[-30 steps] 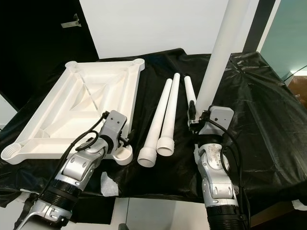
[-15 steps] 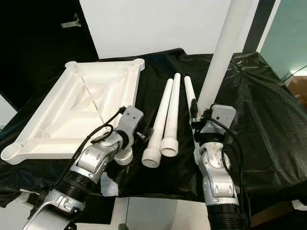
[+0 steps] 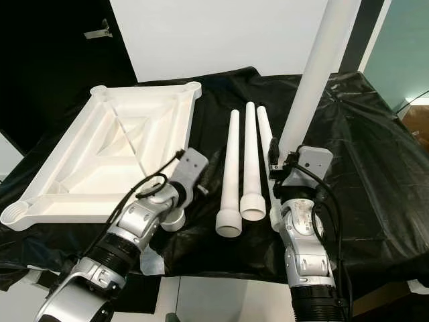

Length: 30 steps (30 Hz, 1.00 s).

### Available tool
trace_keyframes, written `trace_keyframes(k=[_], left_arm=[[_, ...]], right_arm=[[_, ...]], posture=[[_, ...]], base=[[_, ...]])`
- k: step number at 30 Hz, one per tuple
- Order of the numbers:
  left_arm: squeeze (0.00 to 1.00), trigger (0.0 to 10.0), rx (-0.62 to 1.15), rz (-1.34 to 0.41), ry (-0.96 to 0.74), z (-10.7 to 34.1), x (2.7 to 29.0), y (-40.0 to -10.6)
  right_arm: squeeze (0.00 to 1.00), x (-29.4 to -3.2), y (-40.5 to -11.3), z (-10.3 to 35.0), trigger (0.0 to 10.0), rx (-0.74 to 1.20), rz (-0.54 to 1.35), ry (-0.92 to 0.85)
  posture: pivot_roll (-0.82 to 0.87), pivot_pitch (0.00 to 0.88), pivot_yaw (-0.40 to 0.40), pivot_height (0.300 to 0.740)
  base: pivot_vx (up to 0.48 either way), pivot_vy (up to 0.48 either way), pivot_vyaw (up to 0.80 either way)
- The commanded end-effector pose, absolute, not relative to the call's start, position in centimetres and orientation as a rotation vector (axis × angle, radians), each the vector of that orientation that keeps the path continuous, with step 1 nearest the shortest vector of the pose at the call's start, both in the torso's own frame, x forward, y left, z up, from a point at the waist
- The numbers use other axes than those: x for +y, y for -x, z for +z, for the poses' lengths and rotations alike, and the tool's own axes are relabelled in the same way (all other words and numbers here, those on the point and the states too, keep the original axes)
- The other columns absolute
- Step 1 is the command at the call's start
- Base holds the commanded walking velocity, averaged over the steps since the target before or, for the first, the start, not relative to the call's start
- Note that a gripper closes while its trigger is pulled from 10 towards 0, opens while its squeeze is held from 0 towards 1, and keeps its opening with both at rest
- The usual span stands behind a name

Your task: Building children table

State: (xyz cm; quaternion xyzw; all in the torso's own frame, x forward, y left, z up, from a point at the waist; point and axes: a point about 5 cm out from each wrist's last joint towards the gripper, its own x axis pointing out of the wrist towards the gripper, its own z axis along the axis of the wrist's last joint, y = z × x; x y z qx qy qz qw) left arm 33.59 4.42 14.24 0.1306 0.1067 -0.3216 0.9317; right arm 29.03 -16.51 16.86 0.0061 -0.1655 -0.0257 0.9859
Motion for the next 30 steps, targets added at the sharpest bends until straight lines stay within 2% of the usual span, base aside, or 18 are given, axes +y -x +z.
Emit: trace_keyframes(k=[1,7,10,12,14,23,29,30], left_arm=[[0.0,10.0,0.157,-0.663,-0.251,15.5,4.4,-33.6],[0.0,10.0,0.092,-0.695,-0.257,17.0,4.0,-33.3],[0.0,10.0,0.082,-0.597,-0.33,17.0,4.8,-34.1],[0.0,10.0,0.172,-0.478,-0.428,14.9,6.3,-35.1],[0.0,10.0,0.202,-0.445,-0.456,14.2,6.8,-35.3],[0.0,10.0,0.335,-0.257,-0.439,11.9,9.1,-35.4],[0.0,10.0,0.389,-0.27,-0.411,11.1,9.2,-35.3],[0.0,7.6,0.414,-0.345,-0.379,10.8,8.5,-34.9]], right_arm=[[0.0,-16.4,-29.2,17.1,10.0,-0.34,-0.047,-0.015],[0.0,-16.4,-29.3,17.1,10.0,-0.338,-0.042,-0.012],[0.0,-16.3,-29.3,17.2,10.0,-0.339,-0.039,-0.011],[0.0,-16.3,-29.4,17.3,10.0,-0.34,-0.036,-0.01],[0.0,-16.3,-29.4,17.3,10.0,-0.341,-0.035,-0.01],[0.0,-16.3,-29.2,17.3,10.0,-0.342,-0.039,-0.007],[0.0,-16.2,-29.1,17.2,10.0,-0.34,-0.037,-0.008],[0.0,-16.2,-29.2,17.2,10.0,-0.339,-0.036,-0.008]], posture=[[-0.1,0.003,0.08,0.74],[-0.1,0.0,0.075,0.74],[-0.1,0.0,0.073,0.74],[-0.1,0.0,0.072,0.74],[-0.1,0.0,0.072,0.74],[-0.1,0.009,0.069,0.74],[-0.1,0.01,0.068,0.74],[-0.1,0.011,0.066,0.74]], base=[[0.0,0.0,0.0],[0.0,0.0,0.0],[0.0,0.0,0.0],[0.0,0.0,0.0],[0.0,0.0,0.0],[0.0,0.0,0.0],[0.0,0.0,0.0],[0.0,0.0,0.0]])
